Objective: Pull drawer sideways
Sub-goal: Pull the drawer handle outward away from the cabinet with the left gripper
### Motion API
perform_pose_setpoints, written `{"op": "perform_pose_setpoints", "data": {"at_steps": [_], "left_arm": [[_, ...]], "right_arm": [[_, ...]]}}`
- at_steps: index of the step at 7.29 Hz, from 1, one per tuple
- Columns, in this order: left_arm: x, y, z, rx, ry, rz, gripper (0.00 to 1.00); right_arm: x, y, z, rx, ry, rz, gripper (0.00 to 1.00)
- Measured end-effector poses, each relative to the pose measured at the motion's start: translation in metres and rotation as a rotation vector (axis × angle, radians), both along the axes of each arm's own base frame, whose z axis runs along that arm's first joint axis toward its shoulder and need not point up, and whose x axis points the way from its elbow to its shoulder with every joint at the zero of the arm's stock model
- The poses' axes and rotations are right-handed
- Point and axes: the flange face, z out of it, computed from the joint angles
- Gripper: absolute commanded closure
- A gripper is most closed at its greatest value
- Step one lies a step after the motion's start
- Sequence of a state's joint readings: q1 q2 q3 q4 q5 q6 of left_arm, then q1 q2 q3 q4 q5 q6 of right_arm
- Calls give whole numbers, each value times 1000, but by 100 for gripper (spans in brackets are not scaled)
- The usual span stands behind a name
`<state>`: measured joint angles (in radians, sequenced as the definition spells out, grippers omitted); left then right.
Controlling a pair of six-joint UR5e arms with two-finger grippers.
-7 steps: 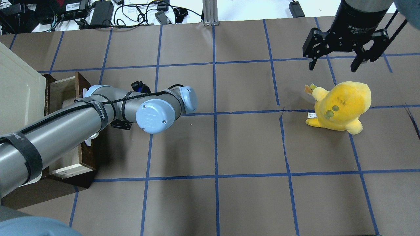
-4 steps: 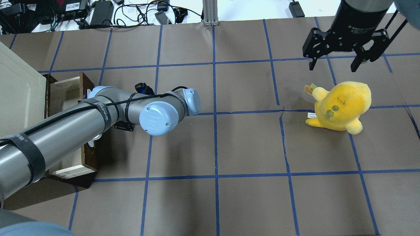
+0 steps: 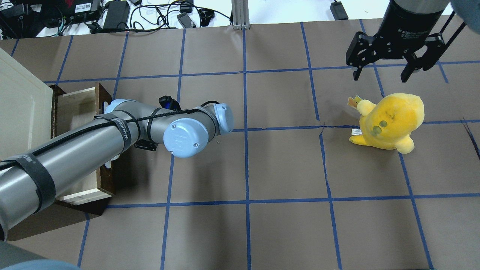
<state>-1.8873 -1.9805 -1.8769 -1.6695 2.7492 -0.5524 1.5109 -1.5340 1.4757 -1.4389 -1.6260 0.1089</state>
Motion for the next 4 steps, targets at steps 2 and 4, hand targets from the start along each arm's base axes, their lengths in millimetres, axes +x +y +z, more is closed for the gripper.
{"op": "perform_pose_setpoints", "data": {"at_steps": [2, 4], "left_arm": [[-4, 3, 1, 10, -5, -13, 0], [-6, 2, 6, -2, 2, -12, 0]], "right_arm": [[0, 0, 0, 0, 0, -1, 0], [0, 0, 0, 0, 0, -1, 0]]}}
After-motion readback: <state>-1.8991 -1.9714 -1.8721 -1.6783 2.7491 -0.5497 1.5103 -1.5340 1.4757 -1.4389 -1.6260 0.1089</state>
